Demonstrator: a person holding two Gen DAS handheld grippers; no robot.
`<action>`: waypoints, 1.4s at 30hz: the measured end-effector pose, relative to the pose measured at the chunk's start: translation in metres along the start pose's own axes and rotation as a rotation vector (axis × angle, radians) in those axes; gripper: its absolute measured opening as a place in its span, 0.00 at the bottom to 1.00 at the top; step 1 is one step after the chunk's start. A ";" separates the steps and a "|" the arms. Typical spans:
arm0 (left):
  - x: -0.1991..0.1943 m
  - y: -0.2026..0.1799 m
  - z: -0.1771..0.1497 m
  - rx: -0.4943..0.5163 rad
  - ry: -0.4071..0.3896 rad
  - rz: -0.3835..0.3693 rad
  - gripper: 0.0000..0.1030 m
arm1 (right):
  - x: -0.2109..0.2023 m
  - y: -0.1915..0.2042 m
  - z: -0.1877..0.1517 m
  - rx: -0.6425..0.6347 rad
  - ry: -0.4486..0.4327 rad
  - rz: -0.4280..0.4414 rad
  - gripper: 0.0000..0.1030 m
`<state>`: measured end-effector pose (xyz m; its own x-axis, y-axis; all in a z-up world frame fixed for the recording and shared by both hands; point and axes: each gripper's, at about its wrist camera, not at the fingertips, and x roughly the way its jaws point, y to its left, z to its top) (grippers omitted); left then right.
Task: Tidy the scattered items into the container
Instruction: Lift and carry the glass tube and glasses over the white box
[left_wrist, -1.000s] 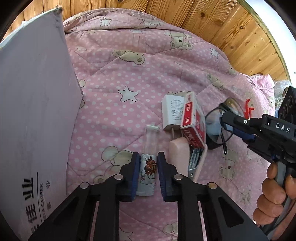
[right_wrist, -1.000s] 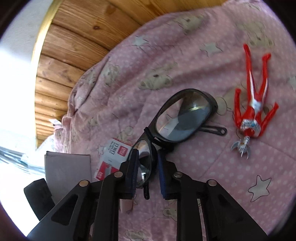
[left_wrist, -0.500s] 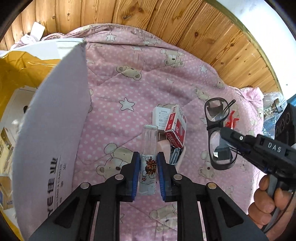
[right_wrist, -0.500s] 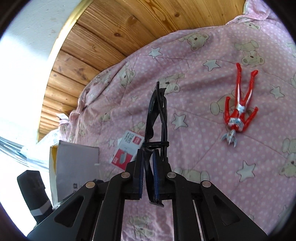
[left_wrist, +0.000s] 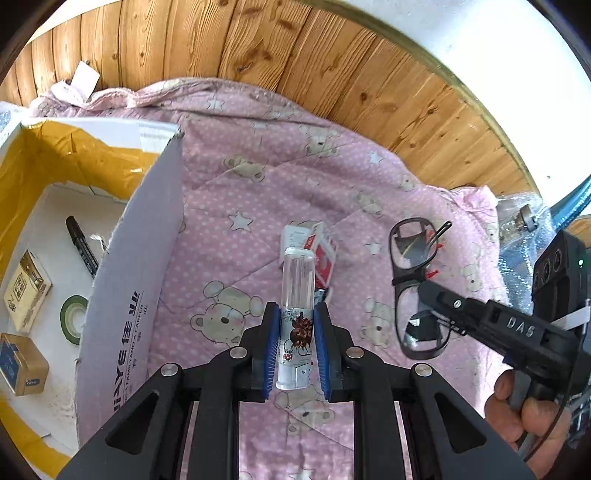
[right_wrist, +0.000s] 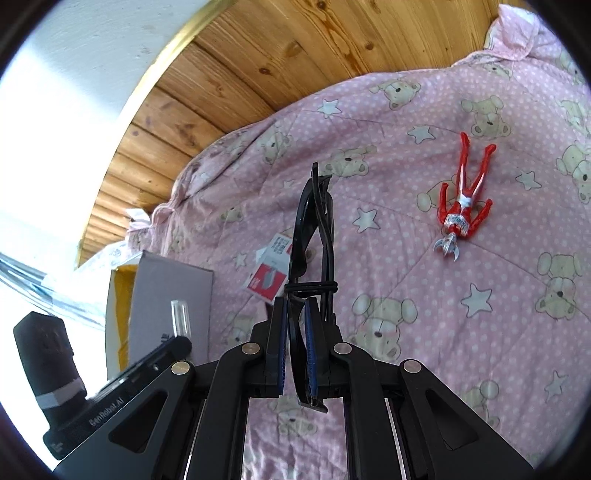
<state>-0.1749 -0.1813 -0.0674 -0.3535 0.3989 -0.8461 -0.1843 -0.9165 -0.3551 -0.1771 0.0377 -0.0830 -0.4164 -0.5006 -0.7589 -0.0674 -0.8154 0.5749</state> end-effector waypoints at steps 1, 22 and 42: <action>-0.003 -0.001 0.000 0.003 -0.006 -0.001 0.19 | -0.003 0.001 -0.002 -0.004 0.000 0.000 0.09; -0.091 0.002 -0.022 -0.016 -0.117 -0.012 0.19 | -0.046 0.080 -0.041 -0.167 -0.004 0.032 0.09; -0.187 0.066 -0.056 -0.152 -0.273 0.009 0.19 | -0.057 0.201 -0.087 -0.389 0.021 0.117 0.09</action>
<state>-0.0701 -0.3184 0.0450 -0.5916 0.3652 -0.7188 -0.0482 -0.9059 -0.4207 -0.0882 -0.1231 0.0489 -0.3819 -0.5993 -0.7036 0.3287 -0.7995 0.5026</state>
